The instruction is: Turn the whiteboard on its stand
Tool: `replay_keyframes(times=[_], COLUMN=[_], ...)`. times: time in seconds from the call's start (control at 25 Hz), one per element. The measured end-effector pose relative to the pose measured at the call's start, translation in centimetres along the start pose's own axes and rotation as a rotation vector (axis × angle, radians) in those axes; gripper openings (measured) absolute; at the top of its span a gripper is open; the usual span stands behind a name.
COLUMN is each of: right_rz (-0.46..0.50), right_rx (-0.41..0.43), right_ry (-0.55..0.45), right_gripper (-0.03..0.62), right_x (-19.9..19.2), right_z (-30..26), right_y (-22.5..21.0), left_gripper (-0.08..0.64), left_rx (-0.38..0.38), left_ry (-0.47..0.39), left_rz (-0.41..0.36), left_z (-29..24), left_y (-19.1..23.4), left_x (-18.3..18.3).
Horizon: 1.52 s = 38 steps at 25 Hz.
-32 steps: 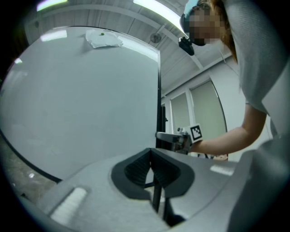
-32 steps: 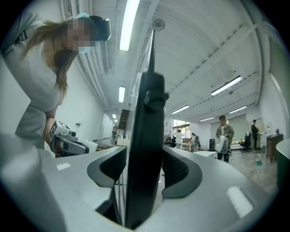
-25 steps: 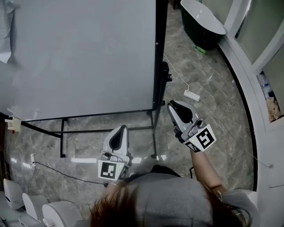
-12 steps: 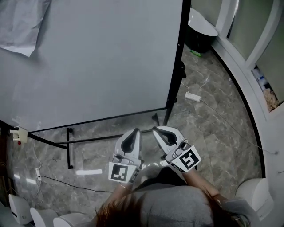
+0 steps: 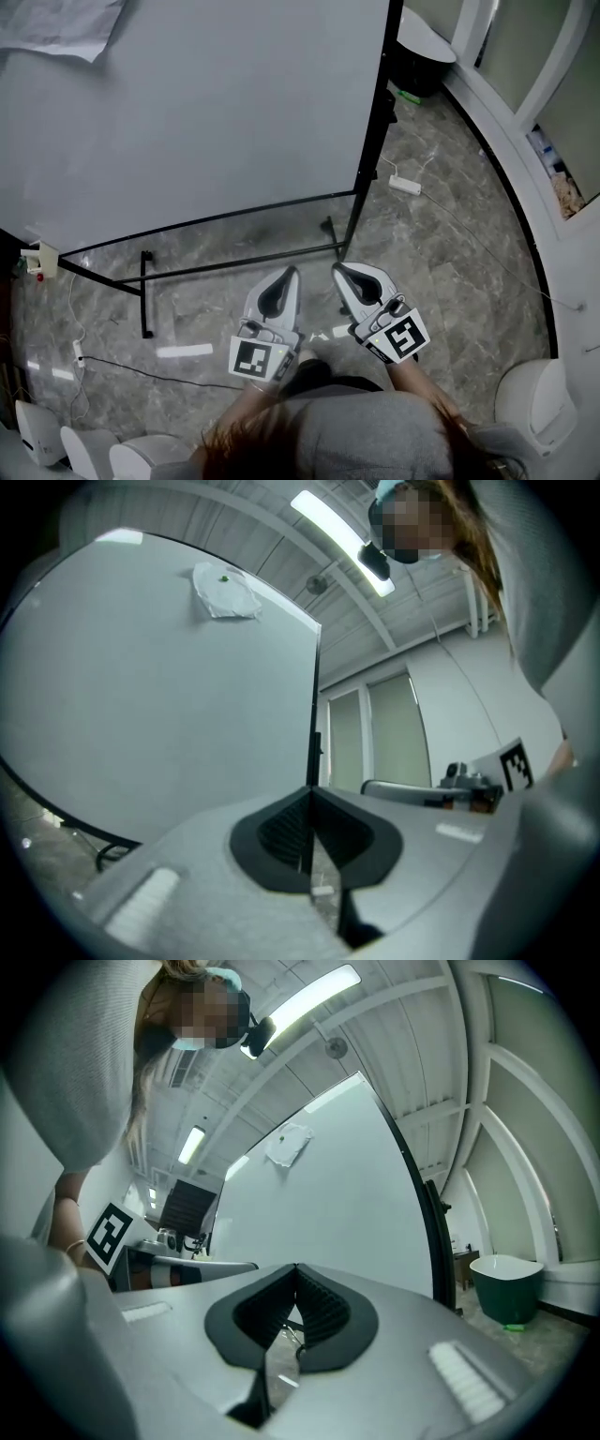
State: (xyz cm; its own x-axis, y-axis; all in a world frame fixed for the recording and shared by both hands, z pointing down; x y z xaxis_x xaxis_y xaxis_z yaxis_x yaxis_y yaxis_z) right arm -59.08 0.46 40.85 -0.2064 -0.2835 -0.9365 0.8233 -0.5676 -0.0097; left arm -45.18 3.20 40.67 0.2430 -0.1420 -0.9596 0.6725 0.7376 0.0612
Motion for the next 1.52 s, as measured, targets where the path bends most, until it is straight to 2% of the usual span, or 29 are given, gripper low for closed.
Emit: replay_keyframes(times=[0.16, 0.32, 0.4, 0.6, 0.84, 1.12, 1.24, 1.36, 1.52], right_rz=[0.033, -0.008, -0.015, -0.013, 0.004, 0.053, 0.043, 0.077, 0.055], right_rx=[0.072, 0.06, 0.081, 0.116, 0.068, 0.083, 0.073, 0.079, 0.056], right_ry=[0.014, 0.02, 0.038, 0.041, -0.007, 0.013, 0.006, 0.001, -0.01], right_gripper=[0.0, 0.0, 0.0, 0.0, 0.0, 0.0, 0.002, 0.002, 0.002], right_x=[0.0, 1.2, 1.1, 1.9, 3.6, 3.0, 3.5, 4.0, 4.7], right_z=[1.7, 4.2, 5.8, 7.0, 7.6, 8.3, 8.1, 8.0, 7.8], right_y=[2.3, 4.5, 5.6, 8.0, 8.6, 10.0, 10.7, 10.8, 11.1], left_gripper=[-0.003, -0.003, -0.003, -0.003, -0.003, -0.003, -0.003, -0.003, -0.003], left_rx=[0.029, 0.066, 0.085, 0.074, 0.057, 0.089, 0.095, 0.094, 0.097], left_ry=[-0.004, 0.032, 0.04, 0.0, -0.03, -0.034, -0.045, -0.053, -0.062], left_rz=[0.006, 0.023, 0.043, 0.03, 0.013, 0.002, -0.005, -0.01, -0.02], left_z=[2.4, 5.9, 7.1, 8.2, 8.7, 10.8, 11.3, 11.4, 11.7], left_y=[-2.0, -5.8, -7.3, -9.0, -10.0, -10.1, -10.3, -10.2, -10.1], left_x=[0.6, 0.3, 0.1, 1.7, 2.7, 3.5, 3.9, 4.2, 4.6])
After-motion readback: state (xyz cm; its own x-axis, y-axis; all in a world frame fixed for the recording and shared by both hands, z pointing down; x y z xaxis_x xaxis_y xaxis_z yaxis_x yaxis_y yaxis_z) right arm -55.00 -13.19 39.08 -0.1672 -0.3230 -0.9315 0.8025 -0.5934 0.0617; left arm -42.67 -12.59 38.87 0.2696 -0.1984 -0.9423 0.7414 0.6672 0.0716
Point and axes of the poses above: the fingertips, and each gripper's own axes: z backward along the fingers, y to its left, x out of its top, the point moved 6 cm from there along z, backward along the fingers, and after that the axes turned 9 degrees about -y, right-handed, at the moved point
